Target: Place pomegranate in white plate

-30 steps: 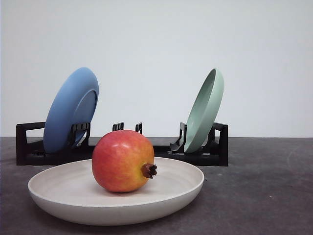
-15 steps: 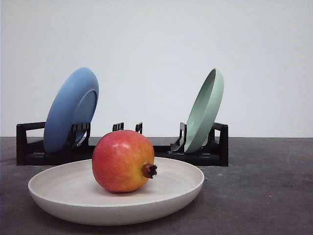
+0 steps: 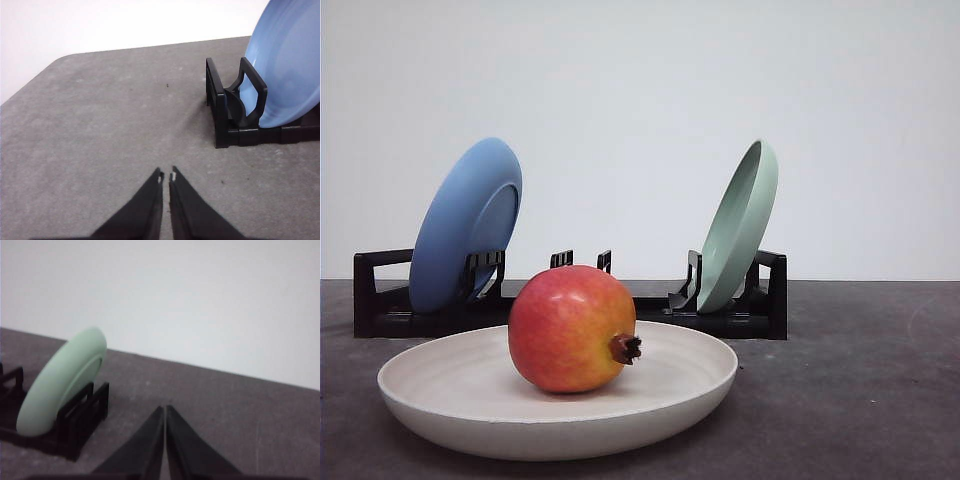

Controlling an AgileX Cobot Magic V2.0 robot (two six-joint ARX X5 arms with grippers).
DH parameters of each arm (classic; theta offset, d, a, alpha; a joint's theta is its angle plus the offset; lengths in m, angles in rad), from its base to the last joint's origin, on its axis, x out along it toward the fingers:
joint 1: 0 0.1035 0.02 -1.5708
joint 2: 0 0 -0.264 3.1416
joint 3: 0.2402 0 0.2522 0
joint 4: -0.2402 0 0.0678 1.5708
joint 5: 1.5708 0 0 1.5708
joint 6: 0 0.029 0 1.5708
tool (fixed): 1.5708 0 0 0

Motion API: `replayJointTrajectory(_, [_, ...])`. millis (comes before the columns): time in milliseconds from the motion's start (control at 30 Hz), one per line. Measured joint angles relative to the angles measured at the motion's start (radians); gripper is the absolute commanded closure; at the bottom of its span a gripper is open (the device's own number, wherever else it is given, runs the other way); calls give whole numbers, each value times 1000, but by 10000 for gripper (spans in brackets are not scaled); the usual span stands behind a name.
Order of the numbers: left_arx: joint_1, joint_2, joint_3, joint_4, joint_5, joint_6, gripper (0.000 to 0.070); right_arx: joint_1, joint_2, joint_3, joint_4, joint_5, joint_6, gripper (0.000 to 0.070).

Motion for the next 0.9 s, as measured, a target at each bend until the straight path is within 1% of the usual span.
replayJointTrajectory(433, [0, 0, 0, 0, 0, 0, 700, 0, -82, -129, -3, 5, 1, 700])
replayJointTrajectory(633, [0, 0, 0, 0, 0, 0, 700, 0, -100, -202, -4, 7, 24, 700])
replayJointTrajectory(767, [0, 0, 0, 0, 0, 0, 700, 0, -99, -211, -70, 8, 41, 700])
replayJointTrajectory(900, [0, 0, 0, 0, 0, 0, 700, 0, -99, -211, -79, 8, 47, 700])
